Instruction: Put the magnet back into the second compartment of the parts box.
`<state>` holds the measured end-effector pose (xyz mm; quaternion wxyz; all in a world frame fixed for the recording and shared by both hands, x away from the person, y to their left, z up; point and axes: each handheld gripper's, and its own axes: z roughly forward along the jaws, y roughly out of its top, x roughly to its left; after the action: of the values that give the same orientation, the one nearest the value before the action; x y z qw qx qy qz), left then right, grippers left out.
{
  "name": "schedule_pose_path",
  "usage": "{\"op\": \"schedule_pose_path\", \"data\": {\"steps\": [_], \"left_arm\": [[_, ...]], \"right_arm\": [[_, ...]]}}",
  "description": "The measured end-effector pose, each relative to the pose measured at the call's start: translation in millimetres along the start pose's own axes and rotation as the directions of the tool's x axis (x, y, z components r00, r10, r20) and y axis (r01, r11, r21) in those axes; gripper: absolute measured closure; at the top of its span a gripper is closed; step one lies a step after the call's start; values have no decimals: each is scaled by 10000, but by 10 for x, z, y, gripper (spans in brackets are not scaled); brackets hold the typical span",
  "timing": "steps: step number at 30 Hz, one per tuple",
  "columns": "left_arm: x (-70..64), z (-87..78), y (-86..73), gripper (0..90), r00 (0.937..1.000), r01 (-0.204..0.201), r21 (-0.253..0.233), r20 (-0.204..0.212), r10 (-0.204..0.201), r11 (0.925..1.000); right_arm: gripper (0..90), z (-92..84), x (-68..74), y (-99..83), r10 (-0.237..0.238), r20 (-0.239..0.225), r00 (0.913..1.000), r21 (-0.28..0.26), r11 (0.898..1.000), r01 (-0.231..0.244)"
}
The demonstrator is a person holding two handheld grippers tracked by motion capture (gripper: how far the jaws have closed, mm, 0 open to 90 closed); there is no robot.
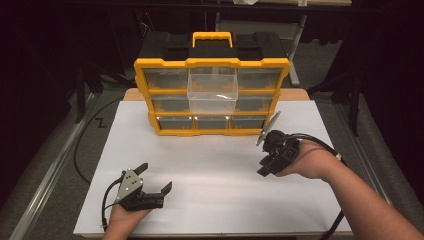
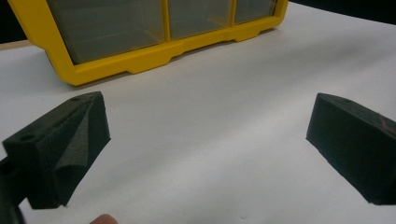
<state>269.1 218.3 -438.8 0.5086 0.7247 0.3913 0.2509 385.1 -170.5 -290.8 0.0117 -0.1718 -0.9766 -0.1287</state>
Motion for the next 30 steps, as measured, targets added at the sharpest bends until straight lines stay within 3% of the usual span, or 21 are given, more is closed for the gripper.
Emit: {"op": "schedule_pose_path", "data": {"steps": [13,30], "left_arm": [[8,-5,1,5,9999,75,43,-70,-74,10000],[3,-1,0,5,10000,18,94,74,-19,10000]], "right_arm": [[643,-483,-6,150,-144,116,9998,-30,9999,144],[643,-827,-41,350,-327,157,9993,-60,9994,327]]}}
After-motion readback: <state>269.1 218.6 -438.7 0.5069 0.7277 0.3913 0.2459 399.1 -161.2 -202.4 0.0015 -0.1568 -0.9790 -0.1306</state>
